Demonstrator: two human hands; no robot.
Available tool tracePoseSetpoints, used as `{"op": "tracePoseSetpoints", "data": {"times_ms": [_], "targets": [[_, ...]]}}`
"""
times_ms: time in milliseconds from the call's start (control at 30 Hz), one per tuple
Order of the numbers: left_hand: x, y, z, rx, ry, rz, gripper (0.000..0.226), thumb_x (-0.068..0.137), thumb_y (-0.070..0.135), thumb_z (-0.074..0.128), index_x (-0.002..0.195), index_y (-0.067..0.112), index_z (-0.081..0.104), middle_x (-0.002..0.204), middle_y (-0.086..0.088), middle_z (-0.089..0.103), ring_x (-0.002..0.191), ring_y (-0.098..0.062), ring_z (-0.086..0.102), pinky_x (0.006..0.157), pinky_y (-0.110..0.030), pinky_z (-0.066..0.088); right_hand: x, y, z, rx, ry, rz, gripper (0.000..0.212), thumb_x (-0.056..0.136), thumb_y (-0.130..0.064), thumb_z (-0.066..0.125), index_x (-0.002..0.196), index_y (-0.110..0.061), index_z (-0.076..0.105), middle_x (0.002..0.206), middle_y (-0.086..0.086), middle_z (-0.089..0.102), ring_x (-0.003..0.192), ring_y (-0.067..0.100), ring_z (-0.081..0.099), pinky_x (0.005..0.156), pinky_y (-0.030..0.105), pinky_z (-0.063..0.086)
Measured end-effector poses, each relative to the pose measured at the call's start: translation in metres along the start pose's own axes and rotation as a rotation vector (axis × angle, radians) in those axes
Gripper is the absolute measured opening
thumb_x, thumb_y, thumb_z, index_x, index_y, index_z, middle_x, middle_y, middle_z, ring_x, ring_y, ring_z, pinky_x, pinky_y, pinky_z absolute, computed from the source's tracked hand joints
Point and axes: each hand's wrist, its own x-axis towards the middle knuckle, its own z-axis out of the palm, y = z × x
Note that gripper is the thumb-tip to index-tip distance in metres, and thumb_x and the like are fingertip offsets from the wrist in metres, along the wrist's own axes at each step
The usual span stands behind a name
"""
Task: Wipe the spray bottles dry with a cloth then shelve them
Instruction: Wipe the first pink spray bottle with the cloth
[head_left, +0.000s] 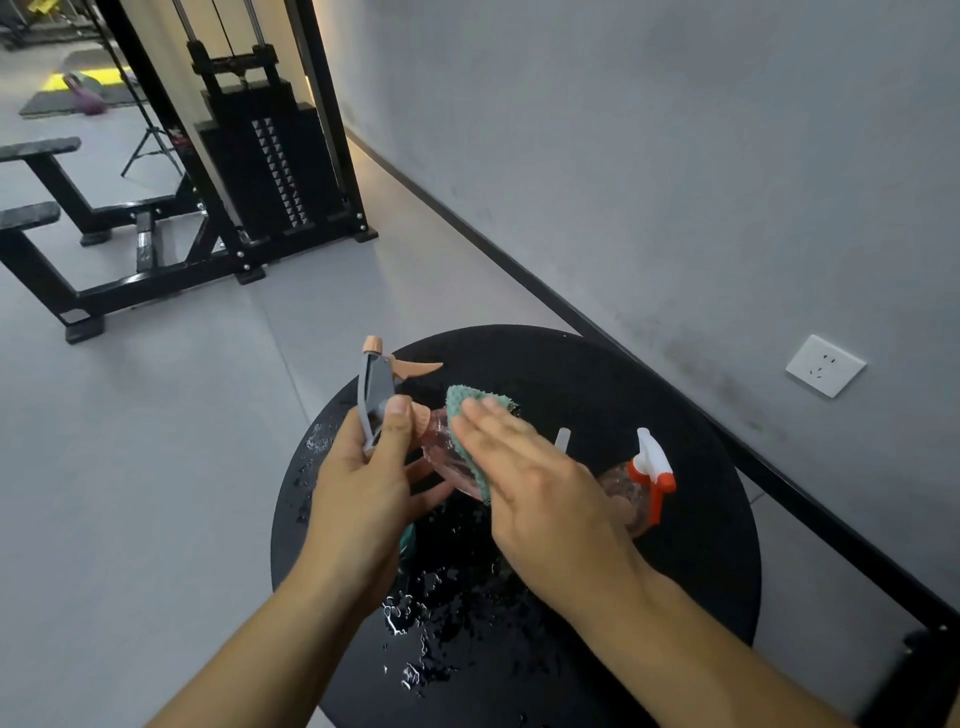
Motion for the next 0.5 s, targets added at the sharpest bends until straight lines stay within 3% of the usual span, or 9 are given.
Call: {"op": "tracePoseSetpoints", "data": {"times_ms": [200,333,500], "targets": [[0.005,0.006,-0.004,-0.024,0.024,-0.001,0.027,0.108,0.040,0.054,0.115,0.015,0.063,0.106,-0.005,0.081,0.095,-0.025,0.080,0.080,-0.043,0.066,0.002,0.007,-0.009,0.040,0.029,0.052,0.054,0.100,-0.004,0.050,0.151,-0.022,0.042,0.155,-0.010,0.040,0.145,-0.003,0.027,0.115,0.007,0.014],[0.001,0.002,0.000,-0.009,0.003,-0.011,0.030,0.109,0.040,0.054,0.119,0.013,0.063,0.101,-0.002,0.080,0.094,-0.025,0.080,0.081,-0.043,0.066,0.000,0.001,-0.003,0.031,-0.001,-0.009,0.053,0.100,-0.005,0.050,0.150,-0.020,0.044,0.155,-0.007,0.042,0.147,0.000,0.026,0.120,0.024,0.026],[0.007,0.009,-0.007,-0.044,0.019,0.016,0.028,0.108,0.041,0.053,0.111,0.014,0.061,0.098,0.000,0.080,0.089,-0.022,0.080,0.077,-0.040,0.066,0.004,0.013,-0.010,0.131,0.073,0.125,0.051,0.101,-0.007,0.048,0.148,-0.027,0.047,0.152,-0.015,0.043,0.142,-0.007,0.031,0.117,0.026,0.035]]}}
